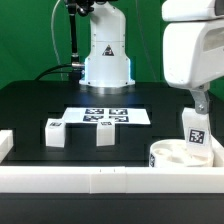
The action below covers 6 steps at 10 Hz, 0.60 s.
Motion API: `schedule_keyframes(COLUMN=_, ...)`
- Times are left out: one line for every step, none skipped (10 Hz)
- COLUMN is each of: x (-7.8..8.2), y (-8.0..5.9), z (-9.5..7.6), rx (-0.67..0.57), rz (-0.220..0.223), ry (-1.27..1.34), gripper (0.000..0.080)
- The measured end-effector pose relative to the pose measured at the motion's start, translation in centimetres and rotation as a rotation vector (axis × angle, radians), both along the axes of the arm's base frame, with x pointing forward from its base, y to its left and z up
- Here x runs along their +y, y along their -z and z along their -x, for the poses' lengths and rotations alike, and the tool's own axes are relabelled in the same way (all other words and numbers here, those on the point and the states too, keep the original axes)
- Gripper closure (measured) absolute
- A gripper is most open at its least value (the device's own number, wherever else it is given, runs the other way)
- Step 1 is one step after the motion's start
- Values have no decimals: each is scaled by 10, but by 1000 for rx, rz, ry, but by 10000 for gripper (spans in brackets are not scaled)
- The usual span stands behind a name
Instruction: Assemble stool
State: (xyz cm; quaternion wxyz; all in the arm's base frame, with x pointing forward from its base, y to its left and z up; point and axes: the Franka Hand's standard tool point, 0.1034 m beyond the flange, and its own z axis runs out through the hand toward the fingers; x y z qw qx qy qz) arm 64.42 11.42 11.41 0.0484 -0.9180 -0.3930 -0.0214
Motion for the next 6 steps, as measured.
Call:
schedule_keyframes(x=-6, y=3, z=2, rx=7, rz=1, ry=-55, gripper=151)
schedule_keyframes(x=-7, y=3, z=2, rx=3, rz=6, ry=-97, gripper=151)
schedule_keyframes(x=-8, y=3, z=2, rx=-3, rz=6, ry=-160, gripper=151)
schedule_keyframes(x=-9, y=4, z=2, rx=-4, rz=6, ry=-188, gripper=151)
schedule_keyframes(x=-12, y=9, z=2, rx=-14, rz=6, ry=-262, gripper=151)
schedule_keyframes(x=-11, y=13, z=2, rx=-14, rz=6, ry=-250, gripper=151)
